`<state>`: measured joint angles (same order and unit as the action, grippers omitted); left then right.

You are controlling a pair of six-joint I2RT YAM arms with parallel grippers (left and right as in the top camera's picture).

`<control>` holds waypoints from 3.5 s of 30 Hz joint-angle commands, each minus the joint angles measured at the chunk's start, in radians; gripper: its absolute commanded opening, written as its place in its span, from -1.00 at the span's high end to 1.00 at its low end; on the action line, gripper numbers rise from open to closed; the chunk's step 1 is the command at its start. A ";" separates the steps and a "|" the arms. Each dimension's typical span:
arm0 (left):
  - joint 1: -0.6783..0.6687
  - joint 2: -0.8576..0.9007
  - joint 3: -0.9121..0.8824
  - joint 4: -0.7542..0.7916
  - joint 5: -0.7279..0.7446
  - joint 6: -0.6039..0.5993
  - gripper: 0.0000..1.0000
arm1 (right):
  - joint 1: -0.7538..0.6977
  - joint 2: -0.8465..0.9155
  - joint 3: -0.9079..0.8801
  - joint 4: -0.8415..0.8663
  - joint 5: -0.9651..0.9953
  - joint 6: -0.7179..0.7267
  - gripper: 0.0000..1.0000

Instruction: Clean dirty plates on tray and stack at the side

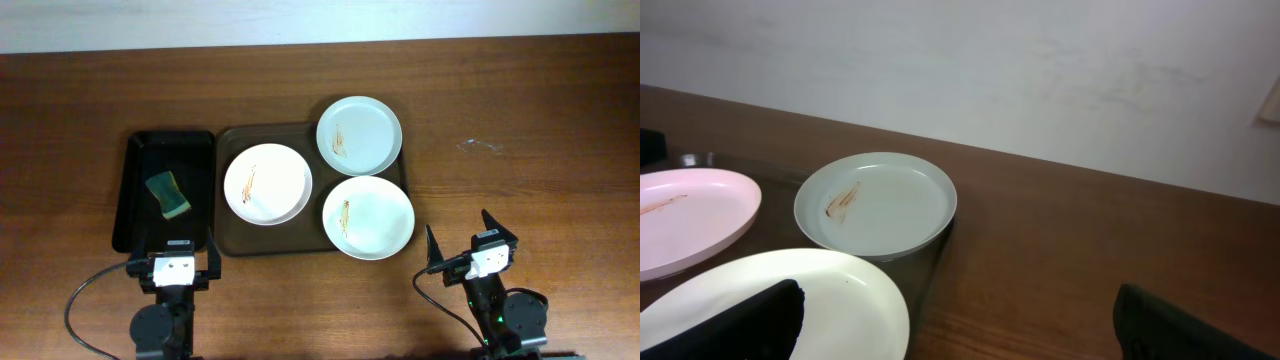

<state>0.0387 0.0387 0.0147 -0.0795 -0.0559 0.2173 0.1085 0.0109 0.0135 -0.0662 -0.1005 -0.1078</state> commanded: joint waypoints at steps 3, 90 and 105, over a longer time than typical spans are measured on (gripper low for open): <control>0.001 -0.008 -0.005 0.001 0.016 0.009 -0.98 | 0.002 -0.007 -0.008 -0.001 -0.012 0.000 -0.97; 0.118 1.722 1.536 -0.979 0.014 -0.424 -0.81 | 0.513 2.124 1.413 -0.330 0.079 0.730 0.92; 0.161 1.852 1.395 -0.839 -0.047 -0.583 -0.03 | 0.513 2.124 1.413 -0.348 0.071 0.715 0.92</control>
<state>0.1951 1.8603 1.4406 -0.9401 -0.0837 -0.3386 0.6132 2.1143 1.4189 -0.4023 -0.0345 0.6128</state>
